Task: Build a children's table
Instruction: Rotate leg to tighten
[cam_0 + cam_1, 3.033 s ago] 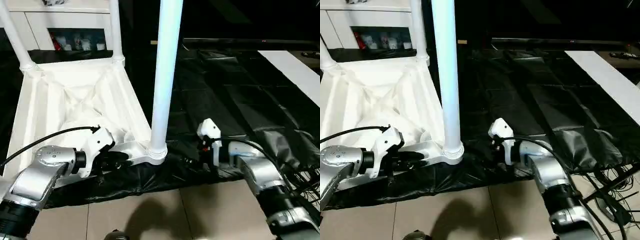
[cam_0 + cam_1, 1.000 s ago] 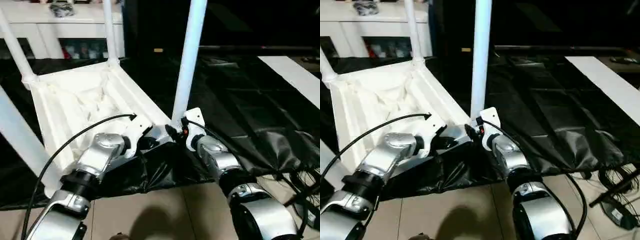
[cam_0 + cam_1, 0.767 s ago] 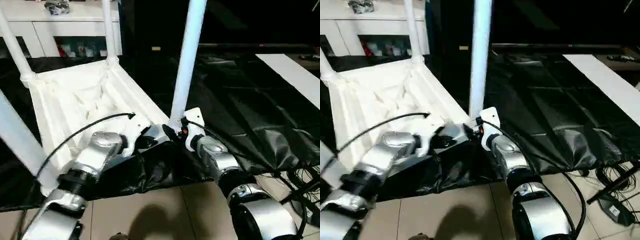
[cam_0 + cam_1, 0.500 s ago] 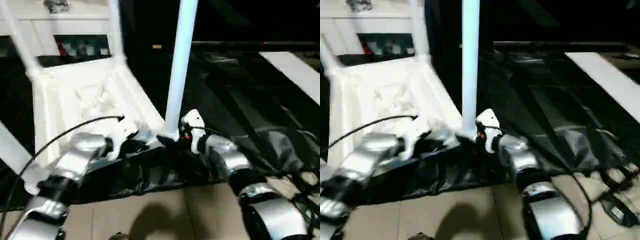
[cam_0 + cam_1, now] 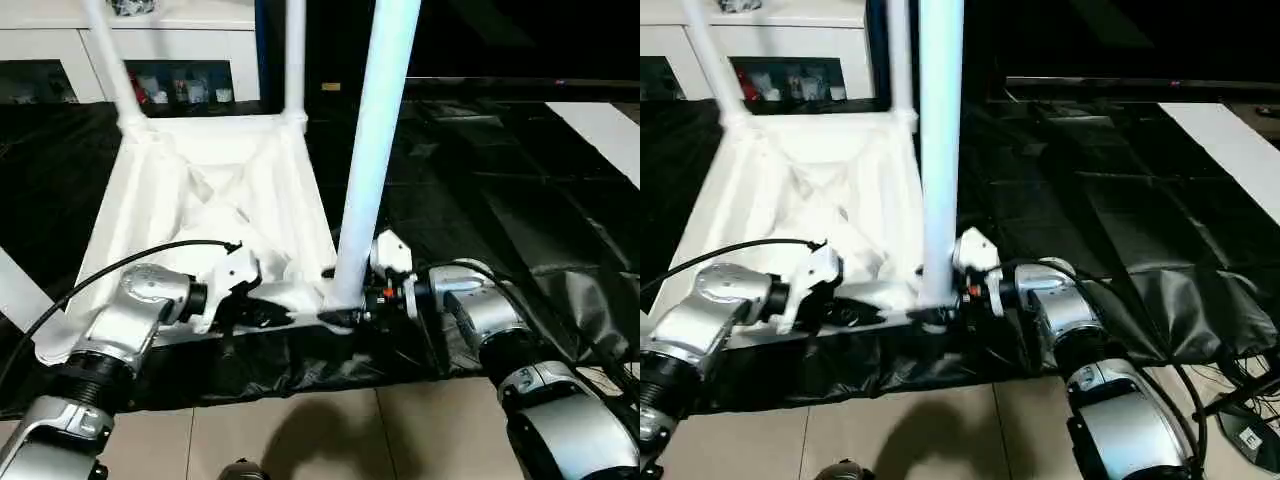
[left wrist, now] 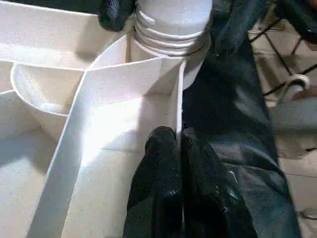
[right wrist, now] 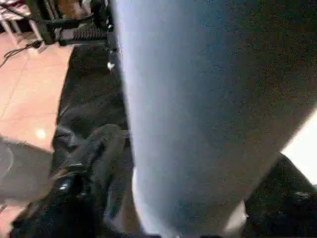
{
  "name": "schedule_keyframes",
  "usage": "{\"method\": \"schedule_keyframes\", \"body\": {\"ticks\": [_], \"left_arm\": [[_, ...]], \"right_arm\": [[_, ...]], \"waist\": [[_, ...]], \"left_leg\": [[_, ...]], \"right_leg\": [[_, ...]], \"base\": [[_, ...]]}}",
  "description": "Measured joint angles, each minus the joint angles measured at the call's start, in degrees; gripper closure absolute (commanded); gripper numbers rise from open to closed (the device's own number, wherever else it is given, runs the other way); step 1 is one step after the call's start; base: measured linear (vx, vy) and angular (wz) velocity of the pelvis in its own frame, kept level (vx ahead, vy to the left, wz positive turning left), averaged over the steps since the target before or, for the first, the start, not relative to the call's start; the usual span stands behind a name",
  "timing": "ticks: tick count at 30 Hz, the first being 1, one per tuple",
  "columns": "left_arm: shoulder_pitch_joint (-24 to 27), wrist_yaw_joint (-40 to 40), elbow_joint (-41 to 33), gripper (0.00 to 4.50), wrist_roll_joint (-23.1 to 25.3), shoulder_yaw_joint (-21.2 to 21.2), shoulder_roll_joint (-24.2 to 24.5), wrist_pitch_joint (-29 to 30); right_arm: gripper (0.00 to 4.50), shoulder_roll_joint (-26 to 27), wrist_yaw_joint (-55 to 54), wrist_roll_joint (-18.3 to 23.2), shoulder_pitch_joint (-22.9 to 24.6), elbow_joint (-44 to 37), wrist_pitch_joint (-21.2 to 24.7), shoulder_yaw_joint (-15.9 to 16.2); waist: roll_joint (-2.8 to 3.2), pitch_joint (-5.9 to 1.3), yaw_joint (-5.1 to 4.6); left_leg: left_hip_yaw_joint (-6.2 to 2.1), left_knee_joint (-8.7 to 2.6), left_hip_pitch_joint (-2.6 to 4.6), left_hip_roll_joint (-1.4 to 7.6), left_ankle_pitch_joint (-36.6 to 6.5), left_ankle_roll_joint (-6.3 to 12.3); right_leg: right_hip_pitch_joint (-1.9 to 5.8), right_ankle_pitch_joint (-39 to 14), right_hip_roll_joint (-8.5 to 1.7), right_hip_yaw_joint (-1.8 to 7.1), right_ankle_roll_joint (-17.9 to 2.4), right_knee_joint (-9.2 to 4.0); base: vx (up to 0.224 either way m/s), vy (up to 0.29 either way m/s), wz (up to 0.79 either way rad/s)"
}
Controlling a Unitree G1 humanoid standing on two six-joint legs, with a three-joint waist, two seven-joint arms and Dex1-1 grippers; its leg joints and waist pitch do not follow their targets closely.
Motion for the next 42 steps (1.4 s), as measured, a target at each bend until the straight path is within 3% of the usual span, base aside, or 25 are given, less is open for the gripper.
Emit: {"method": "schedule_keyframes", "body": {"ticks": [6, 19, 21, 23, 29, 34, 35, 37, 39, 42], "left_arm": [[-0.3, -1.8, 1.1, 4.50, 0.0, 0.0, 0.3, -0.7], [-2.0, -1.1, 4.4, 4.50, 0.6, 0.1, -0.3, -0.9], [-3.1, 2.6, 5.7, 4.50, 1.8, 0.7, -1.9, 0.3], [-4.6, 9.1, 6.9, 4.50, 3.4, 1.6, -4.8, 2.7], [-5.7, 20.8, 7.2, 4.50, 5.5, 2.5, -10.8, 6.7], [-5.9, 23.6, 6.9, 4.50, 6.7, 2.5, -12.5, 7.3], [-5.9, 23.6, 6.8, 4.50, 6.7, 2.5, -12.5, 7.2], [-5.8, 23.6, 6.7, 4.50, 6.8, 2.5, -12.5, 7.0], [-5.7, 23.5, 6.3, 4.50, 6.8, 2.5, -12.5, 6.9], [-5.2, 22.3, 5.8, 4.50, 6.8, 2.5, -11.8, 5.9]], "right_arm": [[1.73, -0.1, 0.4, -0.9, 0.0, 1.1, -1.1, 0.7], [1.83, 0.8, -1.9, -0.8, 0.0, 1.3, 1.3, -0.5], [1.84, 1.8, -8.1, -0.9, 0.4, 1.6, 2.6, -2.2], [1.84, 4.1, -20.2, -0.9, 0.4, 2.8, 4.4, -4.9], [1.84, 9.7, -42.8, -0.8, -1.1, 6.1, 6.5, -9.5], [1.84, 11.6, -49.4, -0.8, -1.3, 6.9, 5.6, -11.1], [1.14, 11.6, -49.4, -0.8, -1.3, 7.0, 5.4, -11.1], [1.14, 11.9, -49.4, -0.8, -1.3, 7.1, 4.8, -11.2], [0.76, 11.9, -49.2, -0.8, -1.1, 7.1, 3.9, -11.2], [0.55, 11.6, -46.5, -0.7, -0.9, 7.0, 3.1, -11.2]], "waist": [[0.02, -0.02, -0.06], [-0.01, -0.03, 0.07], [-0.07, -0.03, -0.02], [-0.14, -0.04, -0.72], [-0.03, -0.11, -2.56], [-0.06, -0.24, -2.92], [-0.06, -0.24, -2.91], [-0.06, -0.24, -2.91], [-0.06, -0.24, -2.90], [-0.05, -0.23, -2.92]], "left_leg": [[0.06, 0.00, 0.13, 0.02, 0.0, -0.01], [0.06, 0.00, 0.37, 0.06, 0.0, -0.05], [0.06, 0.00, 0.64, 0.07, 0.0, -0.08], [-0.01, -0.01, 0.87, 0.06, 0.1, -0.20], [0.00, -0.09, 1.22, -0.02, 0.1, -0.25], [0.01, -0.21, 1.24, -0.07, 0.1, -0.24], [0.02, -0.24, 1.24, -0.08, 0.1, -0.24], [0.02, -0.35, 1.24, -0.08, 0.1, -0.24], [0.03, -0.40, 1.23, -0.08, 0.1, -0.25], [0.04, -0.58, 1.23, -0.08, 0.1, -0.25]], "right_leg": [[0.08, 0.0, 0.00, 0.03, 0.0, 0.01], [0.20, 0.0, 0.00, 0.03, 0.0, 0.24], [0.42, 0.0, 0.00, 0.03, 0.0, 0.26], [0.62, -0.1, 0.00, 0.03, 0.2, 0.15], [0.94, -0.1, -0.01, 0.05, 0.2, -0.49], [0.98, -0.1, -0.02, 0.10, 0.3, -0.65], [0.98, -0.1, -0.02, 0.10, 0.3, -0.64], [0.95, -0.1, -0.02, 0.10, 0.3, -0.63], [0.92, 0.1, -0.02, 0.10, 0.3, -0.63], [0.86, 0.1, 0.00, 0.09, 0.3, -0.60]], "base": [[0.000, 0.000, 0.00], [0.000, 0.000, 0.00], [0.000, 0.000, 0.00], [0.000, 0.000, 0.00], [0.000, 0.000, 0.00], [0.000, 0.000, 0.00], [0.000, 0.000, 0.00], [0.000, 0.000, 0.00], [0.000, 0.000, 0.00], [0.000, 0.000, 0.00]]}}
